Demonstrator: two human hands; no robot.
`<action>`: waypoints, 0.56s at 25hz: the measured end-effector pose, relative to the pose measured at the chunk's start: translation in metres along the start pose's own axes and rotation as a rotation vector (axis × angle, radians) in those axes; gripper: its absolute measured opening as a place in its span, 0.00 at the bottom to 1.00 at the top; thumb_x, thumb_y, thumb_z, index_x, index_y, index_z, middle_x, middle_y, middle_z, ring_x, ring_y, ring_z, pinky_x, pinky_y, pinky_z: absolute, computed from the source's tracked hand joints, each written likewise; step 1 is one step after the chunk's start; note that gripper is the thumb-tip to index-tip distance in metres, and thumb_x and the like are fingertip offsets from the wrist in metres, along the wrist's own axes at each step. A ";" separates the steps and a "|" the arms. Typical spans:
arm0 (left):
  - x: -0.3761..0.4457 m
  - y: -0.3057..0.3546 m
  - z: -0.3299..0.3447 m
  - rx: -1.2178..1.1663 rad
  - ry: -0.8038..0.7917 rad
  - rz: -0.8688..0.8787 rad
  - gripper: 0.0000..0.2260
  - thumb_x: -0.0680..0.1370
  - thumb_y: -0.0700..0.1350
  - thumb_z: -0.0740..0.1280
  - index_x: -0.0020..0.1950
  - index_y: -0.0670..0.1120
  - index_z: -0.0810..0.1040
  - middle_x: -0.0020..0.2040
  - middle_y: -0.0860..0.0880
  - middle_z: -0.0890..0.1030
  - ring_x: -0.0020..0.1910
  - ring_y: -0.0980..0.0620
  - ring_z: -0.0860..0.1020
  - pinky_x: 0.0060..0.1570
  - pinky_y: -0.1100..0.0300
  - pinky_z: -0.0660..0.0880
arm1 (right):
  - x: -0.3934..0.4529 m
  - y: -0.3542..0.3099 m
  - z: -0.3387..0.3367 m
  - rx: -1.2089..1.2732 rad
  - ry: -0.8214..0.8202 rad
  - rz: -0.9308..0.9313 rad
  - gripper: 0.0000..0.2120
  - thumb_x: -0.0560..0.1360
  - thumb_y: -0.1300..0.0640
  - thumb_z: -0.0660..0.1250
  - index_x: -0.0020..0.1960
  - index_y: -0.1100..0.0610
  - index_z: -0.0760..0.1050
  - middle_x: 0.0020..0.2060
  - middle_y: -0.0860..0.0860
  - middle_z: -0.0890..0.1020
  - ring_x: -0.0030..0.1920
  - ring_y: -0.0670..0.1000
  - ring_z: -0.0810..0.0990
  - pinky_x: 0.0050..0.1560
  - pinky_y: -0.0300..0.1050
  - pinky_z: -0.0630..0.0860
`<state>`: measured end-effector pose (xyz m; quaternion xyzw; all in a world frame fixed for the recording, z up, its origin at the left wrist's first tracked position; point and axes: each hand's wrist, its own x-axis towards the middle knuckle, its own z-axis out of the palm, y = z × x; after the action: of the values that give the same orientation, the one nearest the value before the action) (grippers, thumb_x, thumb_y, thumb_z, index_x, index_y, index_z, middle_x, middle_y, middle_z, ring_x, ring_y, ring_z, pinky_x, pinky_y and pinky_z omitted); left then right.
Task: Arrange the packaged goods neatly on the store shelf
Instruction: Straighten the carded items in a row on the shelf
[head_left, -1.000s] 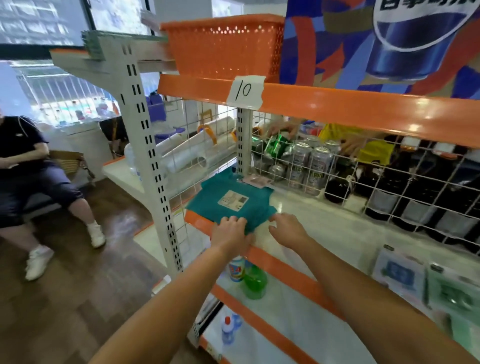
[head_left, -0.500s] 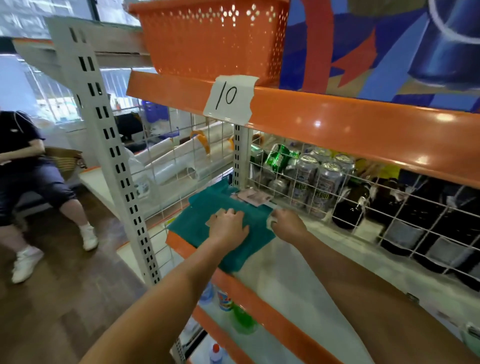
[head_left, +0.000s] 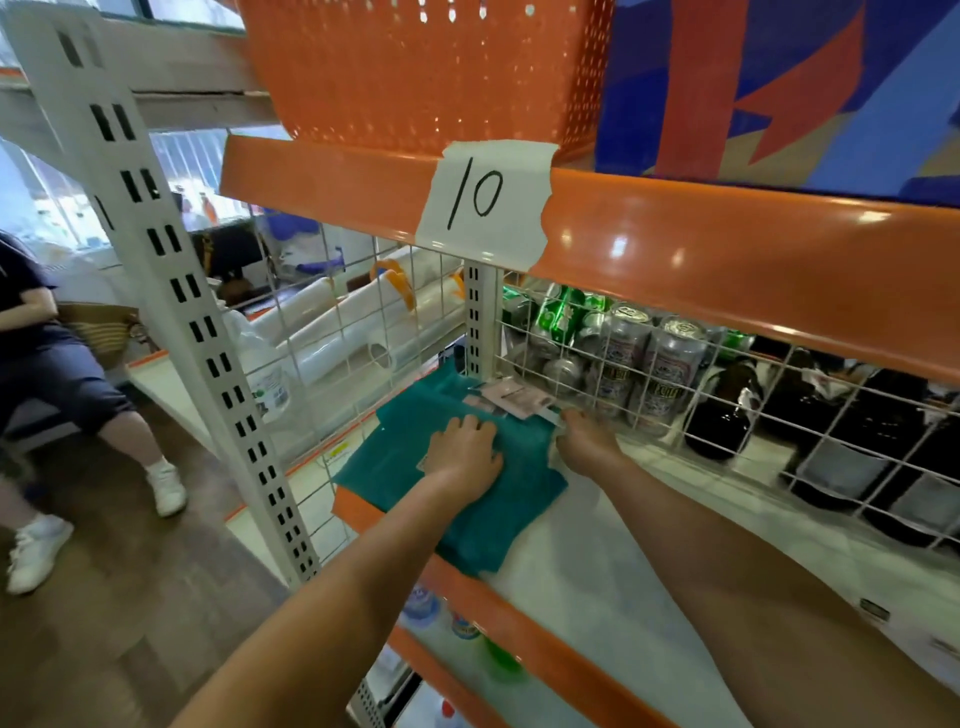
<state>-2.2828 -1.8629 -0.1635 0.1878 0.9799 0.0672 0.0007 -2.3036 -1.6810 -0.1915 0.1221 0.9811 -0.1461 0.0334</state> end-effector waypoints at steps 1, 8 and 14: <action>0.001 -0.001 0.000 0.002 -0.006 0.006 0.17 0.80 0.51 0.57 0.66 0.46 0.70 0.64 0.44 0.71 0.63 0.44 0.68 0.61 0.49 0.67 | 0.001 0.000 0.000 0.002 0.003 0.004 0.20 0.79 0.61 0.56 0.71 0.59 0.63 0.69 0.60 0.67 0.68 0.61 0.66 0.64 0.50 0.67; 0.001 0.000 0.001 -0.005 -0.010 0.005 0.18 0.80 0.50 0.56 0.68 0.47 0.68 0.66 0.45 0.70 0.65 0.44 0.67 0.63 0.49 0.65 | 0.005 -0.005 -0.007 0.401 -0.038 0.154 0.12 0.78 0.56 0.64 0.57 0.62 0.77 0.50 0.57 0.79 0.46 0.55 0.76 0.47 0.44 0.74; -0.003 0.005 0.006 -0.010 0.005 -0.043 0.19 0.80 0.50 0.54 0.70 0.48 0.67 0.68 0.45 0.69 0.67 0.44 0.66 0.65 0.49 0.64 | -0.013 -0.009 -0.014 1.155 -0.217 0.326 0.03 0.76 0.65 0.66 0.45 0.65 0.76 0.40 0.57 0.76 0.37 0.50 0.75 0.33 0.37 0.78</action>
<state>-2.2785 -1.8589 -0.1688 0.1667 0.9833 0.0726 0.0009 -2.2934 -1.6886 -0.1740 0.2533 0.7029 -0.6594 0.0833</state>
